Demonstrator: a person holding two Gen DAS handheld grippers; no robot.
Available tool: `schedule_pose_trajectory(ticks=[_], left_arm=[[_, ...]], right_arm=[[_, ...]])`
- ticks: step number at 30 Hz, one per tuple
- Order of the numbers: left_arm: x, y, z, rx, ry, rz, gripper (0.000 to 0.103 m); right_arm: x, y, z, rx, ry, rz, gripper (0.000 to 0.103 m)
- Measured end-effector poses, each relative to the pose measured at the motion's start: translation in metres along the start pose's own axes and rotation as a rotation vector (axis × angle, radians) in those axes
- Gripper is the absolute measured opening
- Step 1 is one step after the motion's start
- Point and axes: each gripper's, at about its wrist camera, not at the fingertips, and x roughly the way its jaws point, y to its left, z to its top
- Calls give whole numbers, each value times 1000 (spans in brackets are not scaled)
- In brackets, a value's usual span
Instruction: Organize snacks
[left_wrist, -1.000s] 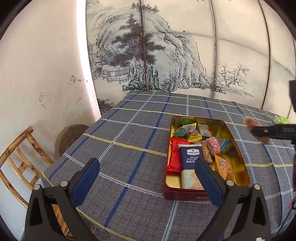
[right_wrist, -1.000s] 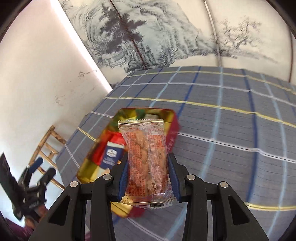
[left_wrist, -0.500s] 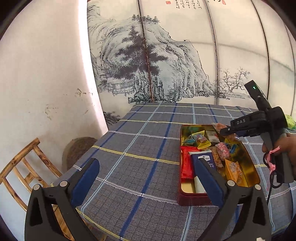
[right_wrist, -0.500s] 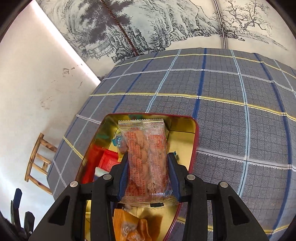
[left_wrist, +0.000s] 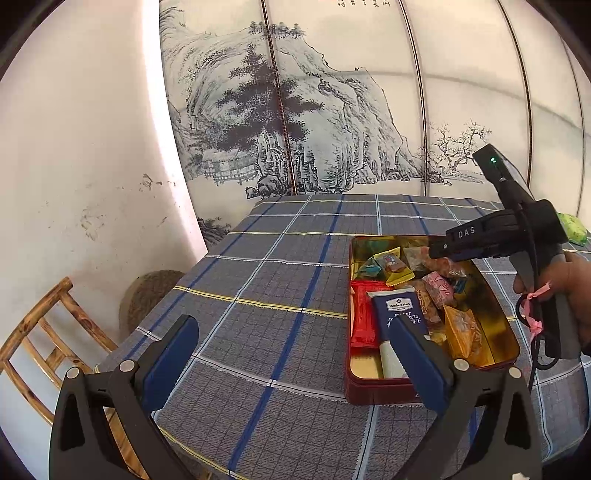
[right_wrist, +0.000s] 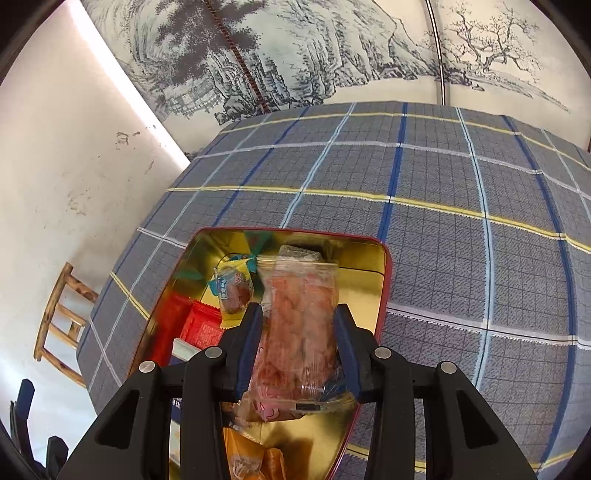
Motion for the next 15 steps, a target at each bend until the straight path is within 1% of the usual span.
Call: schedule_pose_trajectory(ticks=[2, 3, 4, 6, 7, 8, 9, 11, 12, 13, 15], left_arm=[[1, 0, 0, -1, 3, 1, 103], [1, 1, 0, -2, 5, 1, 103], [2, 0, 0, -3, 5, 0, 103], [2, -1, 1, 2, -3, 5, 103], [2, -2, 1, 6, -7, 11, 103], [2, -2, 2, 7, -9, 13, 103], [2, -3, 3, 5, -12, 12, 103], [0, -4, 4, 0, -15, 6, 103], [-2, -5, 4, -4, -18, 1, 103], [-4, -5, 3, -7, -29, -3, 103], [-10, -7, 3, -10, -53, -5, 103]], right_arm=[[-11, 2, -2, 0, -31, 31, 44], [-17, 4, -5, -10, -45, 35, 47], [-26, 9, -10, -36, -69, 30, 48], [-42, 20, -21, -89, -116, 4, 55], [-53, 27, -30, -121, -153, -15, 58], [-63, 32, -39, -145, -185, -35, 65], [-75, 38, -51, -173, -234, -77, 73], [-93, 46, -72, -214, -305, -135, 80], [-100, 49, -80, -232, -330, -151, 81], [-108, 53, -91, -253, -363, -177, 82], [-119, 58, -110, -278, -418, -232, 88]])
